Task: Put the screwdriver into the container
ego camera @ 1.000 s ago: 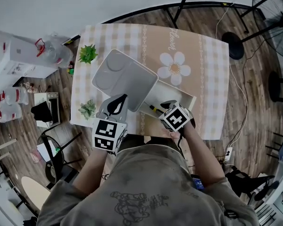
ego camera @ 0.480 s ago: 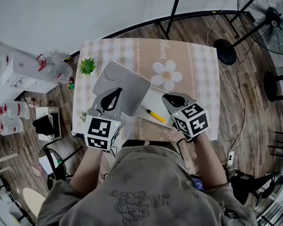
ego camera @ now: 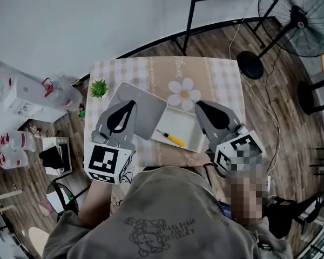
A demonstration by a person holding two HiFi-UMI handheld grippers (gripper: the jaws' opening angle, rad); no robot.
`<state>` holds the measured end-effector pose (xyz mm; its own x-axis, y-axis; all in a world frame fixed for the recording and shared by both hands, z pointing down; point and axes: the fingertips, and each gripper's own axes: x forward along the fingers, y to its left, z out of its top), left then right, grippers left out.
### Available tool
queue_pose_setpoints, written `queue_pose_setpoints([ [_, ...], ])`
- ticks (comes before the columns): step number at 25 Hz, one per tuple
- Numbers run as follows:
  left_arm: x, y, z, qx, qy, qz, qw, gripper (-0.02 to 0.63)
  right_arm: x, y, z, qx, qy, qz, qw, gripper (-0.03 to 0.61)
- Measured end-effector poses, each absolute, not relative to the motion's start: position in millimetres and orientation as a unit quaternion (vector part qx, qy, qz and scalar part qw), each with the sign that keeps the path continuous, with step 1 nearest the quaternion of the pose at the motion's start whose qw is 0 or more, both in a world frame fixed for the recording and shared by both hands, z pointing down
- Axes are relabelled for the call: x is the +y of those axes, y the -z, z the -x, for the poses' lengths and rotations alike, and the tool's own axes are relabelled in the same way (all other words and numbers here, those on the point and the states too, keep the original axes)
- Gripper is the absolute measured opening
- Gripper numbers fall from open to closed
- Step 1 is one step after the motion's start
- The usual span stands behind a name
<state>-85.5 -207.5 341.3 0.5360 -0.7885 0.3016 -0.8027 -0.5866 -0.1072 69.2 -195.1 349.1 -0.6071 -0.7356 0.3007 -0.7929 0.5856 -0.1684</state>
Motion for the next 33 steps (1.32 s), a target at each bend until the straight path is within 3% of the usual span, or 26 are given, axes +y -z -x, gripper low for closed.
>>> queue_pose_setpoints([
  [7,-195.9,-301.7,77.8,-0.449,-0.137,-0.883,-0.004,0.0,-181.6,-296.6,-90.3,-0.879,-0.118,-0.462,0.026,0.027],
  [33,-195.0,-306.2,87.1,-0.452,-0.141,-0.881,0.004,0.0,-181.2,-311.2,-81.6,-0.881,-0.114,-0.454,0.069,0.026],
])
